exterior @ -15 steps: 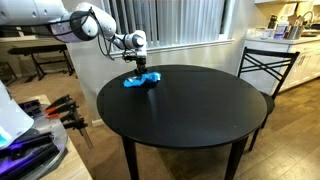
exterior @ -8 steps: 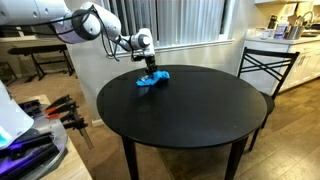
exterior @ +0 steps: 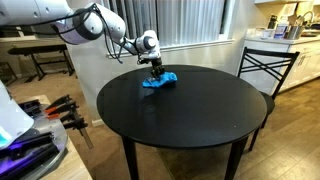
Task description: Use the towel to wipe the table
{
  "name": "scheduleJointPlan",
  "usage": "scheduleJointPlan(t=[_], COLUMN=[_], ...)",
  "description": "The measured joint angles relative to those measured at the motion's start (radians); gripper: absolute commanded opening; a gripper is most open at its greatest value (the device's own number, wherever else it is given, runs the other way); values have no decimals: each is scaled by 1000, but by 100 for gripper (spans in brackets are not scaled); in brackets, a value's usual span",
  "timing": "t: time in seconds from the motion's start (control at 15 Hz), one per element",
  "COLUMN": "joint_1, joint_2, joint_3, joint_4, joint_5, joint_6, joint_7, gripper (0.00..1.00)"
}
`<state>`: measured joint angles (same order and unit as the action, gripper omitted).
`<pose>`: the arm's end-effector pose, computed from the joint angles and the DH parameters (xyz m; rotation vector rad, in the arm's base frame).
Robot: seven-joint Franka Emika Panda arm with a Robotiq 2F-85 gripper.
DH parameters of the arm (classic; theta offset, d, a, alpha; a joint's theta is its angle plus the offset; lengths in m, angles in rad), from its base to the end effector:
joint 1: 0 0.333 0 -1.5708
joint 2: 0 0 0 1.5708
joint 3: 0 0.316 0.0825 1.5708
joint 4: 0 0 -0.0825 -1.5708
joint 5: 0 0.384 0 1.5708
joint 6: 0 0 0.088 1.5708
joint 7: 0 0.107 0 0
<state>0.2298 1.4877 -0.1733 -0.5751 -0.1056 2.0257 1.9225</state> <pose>0.7769 0.1156 0.0645 1.9964 -2.1873 0.3196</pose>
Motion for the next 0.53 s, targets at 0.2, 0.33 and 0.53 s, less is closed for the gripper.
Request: scheduleJointPlan(t=[0.2, 0.33, 0.53], joint_1=[-30, -49, -73], joint_2=[0, 0, 0], joint_3=[-2, -12, -48], joint_4=[-18, -31, -56], joint_5=[0, -1, -25], joint_6=[34, 89, 169], joint_7=[44, 75, 145], gripper=[5, 5, 5])
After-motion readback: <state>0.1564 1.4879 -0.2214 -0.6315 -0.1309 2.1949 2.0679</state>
